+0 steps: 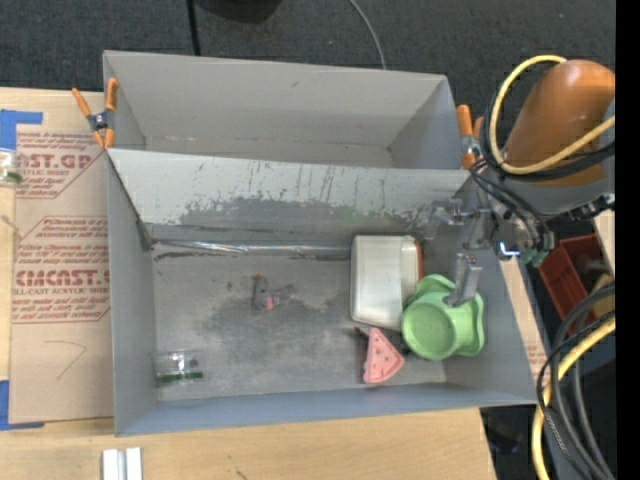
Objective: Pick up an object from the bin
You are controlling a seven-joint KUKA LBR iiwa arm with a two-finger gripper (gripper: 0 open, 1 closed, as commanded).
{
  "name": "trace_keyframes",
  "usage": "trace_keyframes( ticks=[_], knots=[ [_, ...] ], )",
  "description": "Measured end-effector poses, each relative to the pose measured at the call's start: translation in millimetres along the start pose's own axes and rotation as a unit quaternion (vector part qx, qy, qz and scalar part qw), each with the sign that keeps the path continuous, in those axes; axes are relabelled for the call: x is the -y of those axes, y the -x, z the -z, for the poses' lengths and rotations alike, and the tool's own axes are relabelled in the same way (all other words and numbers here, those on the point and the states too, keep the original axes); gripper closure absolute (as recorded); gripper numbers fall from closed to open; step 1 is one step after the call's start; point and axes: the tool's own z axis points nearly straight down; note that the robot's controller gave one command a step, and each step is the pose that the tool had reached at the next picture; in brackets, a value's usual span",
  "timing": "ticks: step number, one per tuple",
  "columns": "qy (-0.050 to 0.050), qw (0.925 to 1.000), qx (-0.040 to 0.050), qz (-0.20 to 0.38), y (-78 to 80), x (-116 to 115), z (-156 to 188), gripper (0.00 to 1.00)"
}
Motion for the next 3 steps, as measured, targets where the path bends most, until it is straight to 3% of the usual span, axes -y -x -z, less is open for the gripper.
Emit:
trace_keyframes(
  ticks=[1, 2, 3],
  knots=[
    [-0.001, 1.0000, 0.0036, 0.001, 1.5, -1, 5, 0.00],
    [0.001, 0.9980, 0.0005, 0.063, -47.3, 1, -71, 1.00],
    [0.001, 0.9980, 0.0047, 0.063, -47.2, 0, -76, 0.00]
  ],
)
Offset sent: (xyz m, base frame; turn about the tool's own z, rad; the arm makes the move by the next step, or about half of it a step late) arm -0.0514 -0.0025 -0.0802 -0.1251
